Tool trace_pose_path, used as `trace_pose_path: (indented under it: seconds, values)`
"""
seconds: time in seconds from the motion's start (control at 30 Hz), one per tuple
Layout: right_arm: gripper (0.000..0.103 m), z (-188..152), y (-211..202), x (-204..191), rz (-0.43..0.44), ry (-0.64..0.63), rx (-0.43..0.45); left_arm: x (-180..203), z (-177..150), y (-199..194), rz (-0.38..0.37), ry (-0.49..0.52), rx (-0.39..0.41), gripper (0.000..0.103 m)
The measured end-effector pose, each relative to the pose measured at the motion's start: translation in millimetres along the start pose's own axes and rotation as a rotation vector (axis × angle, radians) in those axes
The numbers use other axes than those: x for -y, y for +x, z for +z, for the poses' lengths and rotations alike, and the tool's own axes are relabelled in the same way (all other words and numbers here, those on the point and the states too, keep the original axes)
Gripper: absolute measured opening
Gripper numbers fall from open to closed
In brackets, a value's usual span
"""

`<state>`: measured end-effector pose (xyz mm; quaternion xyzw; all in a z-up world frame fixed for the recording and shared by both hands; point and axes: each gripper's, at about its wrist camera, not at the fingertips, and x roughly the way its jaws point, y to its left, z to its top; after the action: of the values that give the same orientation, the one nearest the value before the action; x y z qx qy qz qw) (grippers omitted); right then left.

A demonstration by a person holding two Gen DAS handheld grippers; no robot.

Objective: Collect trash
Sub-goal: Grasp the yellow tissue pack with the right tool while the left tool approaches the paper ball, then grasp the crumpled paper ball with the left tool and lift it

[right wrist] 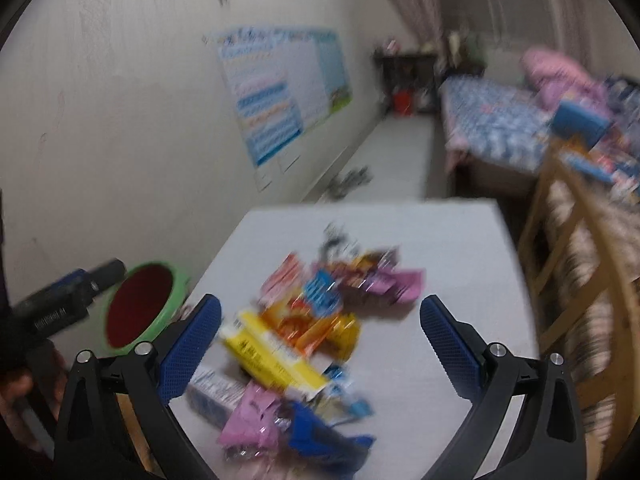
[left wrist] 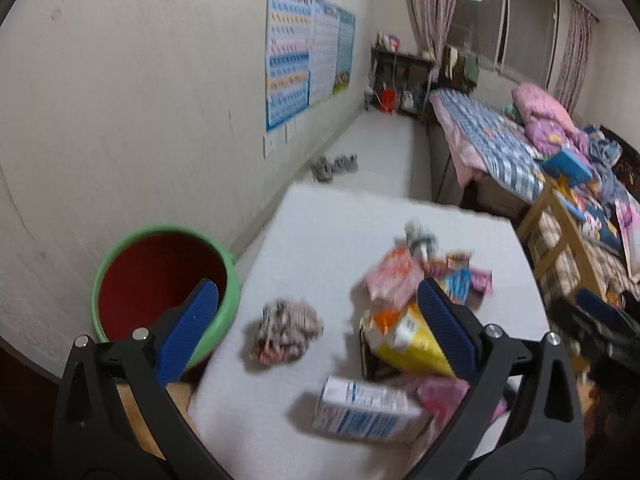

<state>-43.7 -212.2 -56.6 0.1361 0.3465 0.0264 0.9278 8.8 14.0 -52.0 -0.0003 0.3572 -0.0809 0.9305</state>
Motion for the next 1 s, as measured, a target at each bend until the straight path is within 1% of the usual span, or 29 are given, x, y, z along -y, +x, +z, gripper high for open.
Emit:
trace_pose_path:
  seconds: [0.03, 0.07, 0.1, 0.13, 0.17, 0.23, 0.27, 0.3, 0.37, 0.43, 0.47, 0.53, 0.57, 0.63, 0.73, 0.77, 0.8, 0.83, 0.87, 0.9, 0.93, 0.97, 1.0]
  values:
    - [0.083, 0, 7, 1, 0.027, -0.001, -0.034, -2, -10, 3, -0.005, 0.009, -0.031, 0.098]
    - [0.08, 0, 20, 0, 0.059, -0.015, -0.092, -4, -17, 6, -0.008, 0.014, -0.056, 0.098]
    - [0.074, 0, 32, -2, 0.086, -0.039, -0.144, -6, -27, 10, -0.013, 0.019, -0.097, 0.097]
    - [0.072, 0, 46, -6, 0.126, -0.073, -0.206, -9, -38, 13, -0.025, 0.015, -0.138, 0.097]
    - [0.072, -1, 55, -9, 0.154, -0.089, -0.245, -11, -44, 16, -0.033, 0.006, -0.166, 0.097]
    - [0.072, -5, 81, -17, 0.233, -0.117, -0.354, -20, -61, 23, -0.065, -0.046, -0.238, 0.097]
    - [0.072, -10, 99, -22, 0.276, -0.138, -0.442, -25, -68, 26, -0.08, -0.078, -0.266, 0.097]
    - [0.072, -12, 109, -25, 0.279, -0.152, -0.474, -31, -74, 31, -0.096, -0.123, -0.301, 0.097]
    - [0.072, -21, 130, -31, 0.252, -0.199, -0.543, -39, -80, 36, -0.111, -0.179, -0.34, 0.097]
    - [0.056, -29, 140, -36, 0.23, -0.223, -0.574, -44, -79, 39, -0.062, -0.19, -0.34, 0.097]
    - [0.055, -29, 141, -36, 0.23, -0.226, -0.579, -45, -78, 39, -0.042, -0.184, -0.33, 0.097]
    - [0.047, -31, 136, -37, 0.255, -0.208, -0.556, -47, -73, 39, -0.007, -0.158, -0.293, 0.098]
    - [0.044, -30, 132, -37, 0.269, -0.193, -0.541, -49, -70, 40, 0.008, -0.145, -0.279, 0.098]
    - [0.042, -24, 120, -34, 0.284, -0.162, -0.472, -50, -61, 49, 0.029, -0.108, -0.257, 0.097]
    - [0.042, -14, 95, -33, 0.254, -0.154, -0.381, -49, -46, 69, 0.04, -0.07, -0.248, 0.097]
    - [0.04, -13, 91, -34, 0.251, -0.148, -0.36, -46, -42, 79, 0.04, -0.05, -0.253, 0.097]
    - [0.035, -11, 83, -34, 0.25, -0.138, -0.333, -43, -40, 86, 0.036, -0.038, -0.258, 0.095]
    - [0.035, -9, 75, -35, 0.25, -0.121, -0.301, -40, -38, 97, 0.026, -0.022, -0.267, 0.091]
    - [0.035, -9, 68, -35, 0.246, -0.107, -0.278, -38, -38, 104, 0.022, -0.013, -0.28, 0.081]
    - [0.035, -6, 65, -34, 0.243, -0.097, -0.264, -35, -38, 115, 0.016, -0.004, -0.306, 0.077]
    - [0.034, -2, 58, -30, 0.243, -0.086, -0.25, -34, -38, 122, 0.004, -0.003, -0.318, 0.076]
    - [0.034, -3, 52, -29, 0.241, -0.075, -0.232, -33, -40, 132, -0.003, -0.005, -0.336, 0.072]
    - [0.034, -2, 47, -28, 0.237, -0.063, -0.226, -32, -42, 138, -0.006, -0.007, -0.354, 0.062]
